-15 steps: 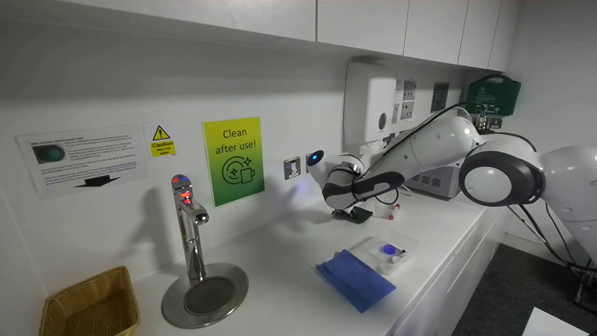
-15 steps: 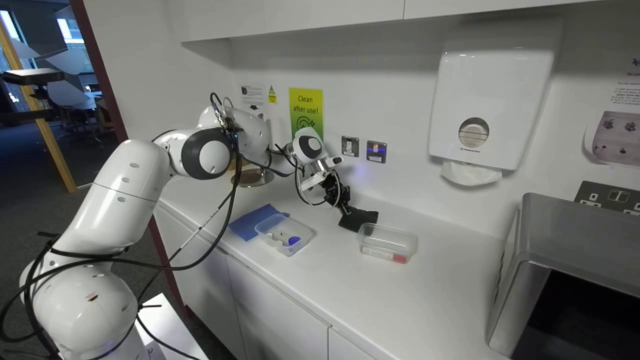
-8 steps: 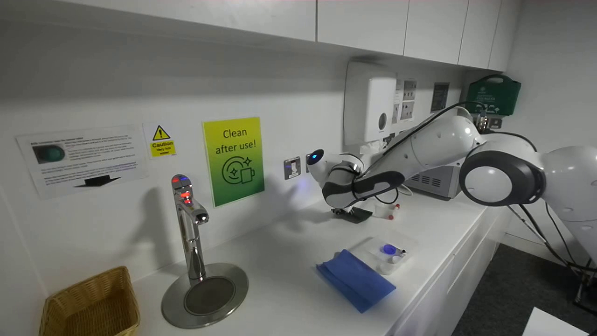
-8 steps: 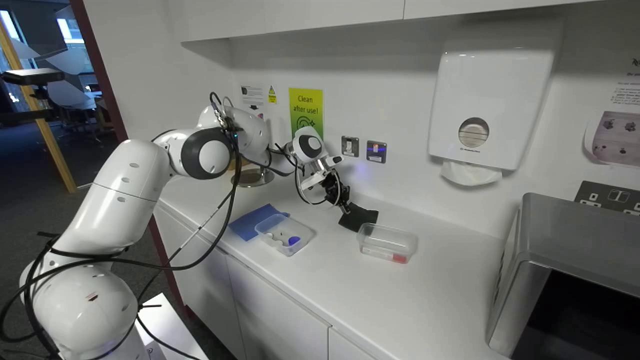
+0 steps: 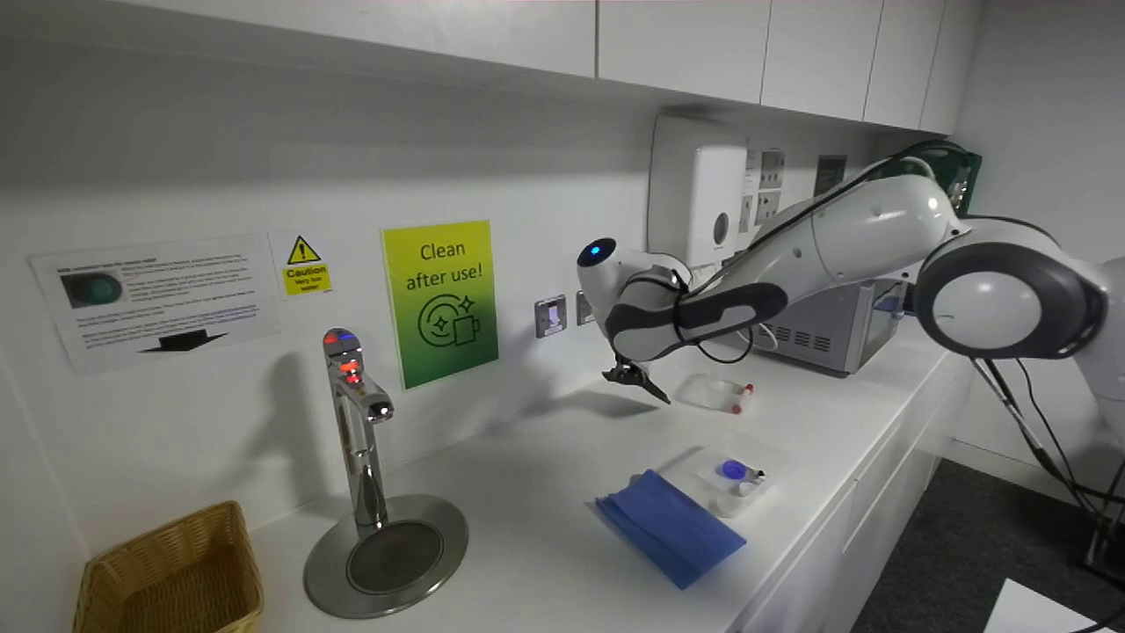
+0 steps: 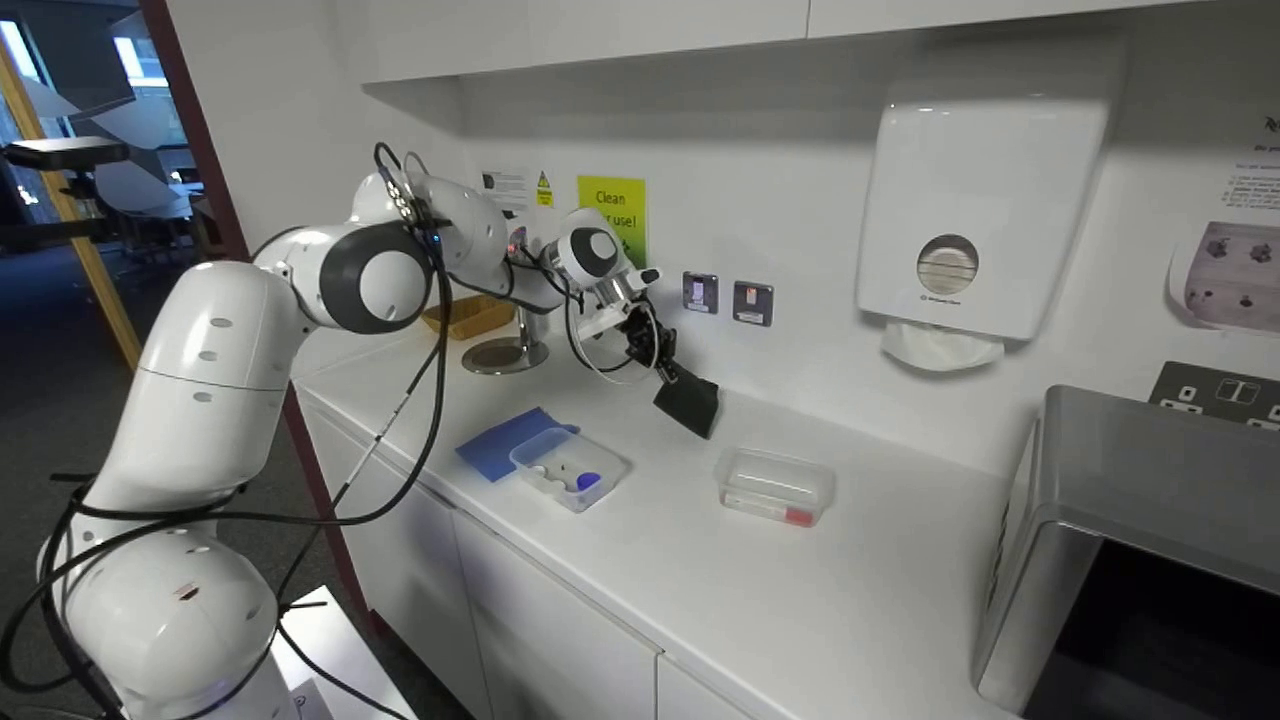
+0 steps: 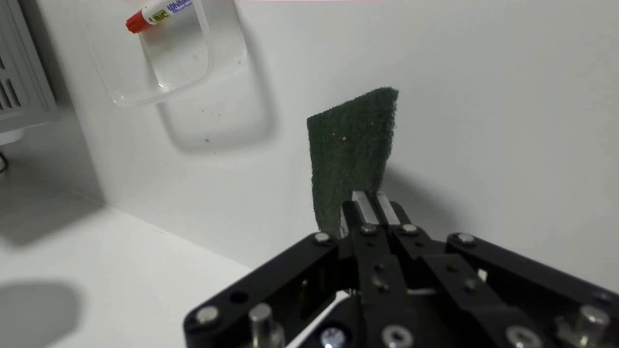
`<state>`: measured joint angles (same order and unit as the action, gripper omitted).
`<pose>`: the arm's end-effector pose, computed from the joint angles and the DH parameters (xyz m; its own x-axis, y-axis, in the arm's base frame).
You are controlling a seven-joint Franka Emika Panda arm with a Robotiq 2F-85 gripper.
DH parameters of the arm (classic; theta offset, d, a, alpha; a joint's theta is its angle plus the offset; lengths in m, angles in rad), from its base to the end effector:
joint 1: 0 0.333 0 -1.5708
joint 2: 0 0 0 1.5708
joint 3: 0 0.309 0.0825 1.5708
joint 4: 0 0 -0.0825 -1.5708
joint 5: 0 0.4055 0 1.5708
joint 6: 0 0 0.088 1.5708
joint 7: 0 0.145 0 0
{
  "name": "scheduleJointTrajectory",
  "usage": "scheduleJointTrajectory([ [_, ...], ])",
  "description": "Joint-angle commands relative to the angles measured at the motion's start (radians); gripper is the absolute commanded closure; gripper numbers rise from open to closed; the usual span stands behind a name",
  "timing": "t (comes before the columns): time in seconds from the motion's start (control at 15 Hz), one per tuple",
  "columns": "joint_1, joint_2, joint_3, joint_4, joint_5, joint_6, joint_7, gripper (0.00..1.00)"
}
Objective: Put the black fabric in the clear container on the left.
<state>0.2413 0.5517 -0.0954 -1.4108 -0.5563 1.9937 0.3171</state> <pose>0.7350 0.0680 0.3496 0.9855 0.1060 0.1323 0.0231 -0.8571 0.5147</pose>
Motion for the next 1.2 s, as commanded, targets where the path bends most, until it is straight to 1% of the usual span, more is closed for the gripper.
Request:
scheduleJointTrajectory([
  [0.0,-0.034,-0.240,0.073,-0.233,0.075,0.096,-0.094,0.99],
  [0.07,-0.040,-0.284,0.089,-0.273,0.091,0.111,-0.133,0.99],
  [0.2,-0.053,-0.373,0.118,-0.356,0.128,0.105,-0.240,0.99],
  [0.27,-0.063,-0.420,0.130,-0.399,0.153,0.091,-0.292,0.99],
  [0.53,-0.081,-0.587,0.150,-0.537,0.177,0.002,-0.431,0.99],
  [0.67,-0.095,-0.660,0.152,-0.594,0.186,-0.008,-0.502,0.99],
  [0.87,-0.110,-0.746,0.138,-0.660,0.223,0.023,-0.608,0.99],
  [1.0,-0.113,-0.781,0.127,-0.681,0.274,0.021,-0.696,0.99],
  [1.13,-0.109,-0.787,0.108,-0.685,0.359,0.007,-0.817,0.99],
])
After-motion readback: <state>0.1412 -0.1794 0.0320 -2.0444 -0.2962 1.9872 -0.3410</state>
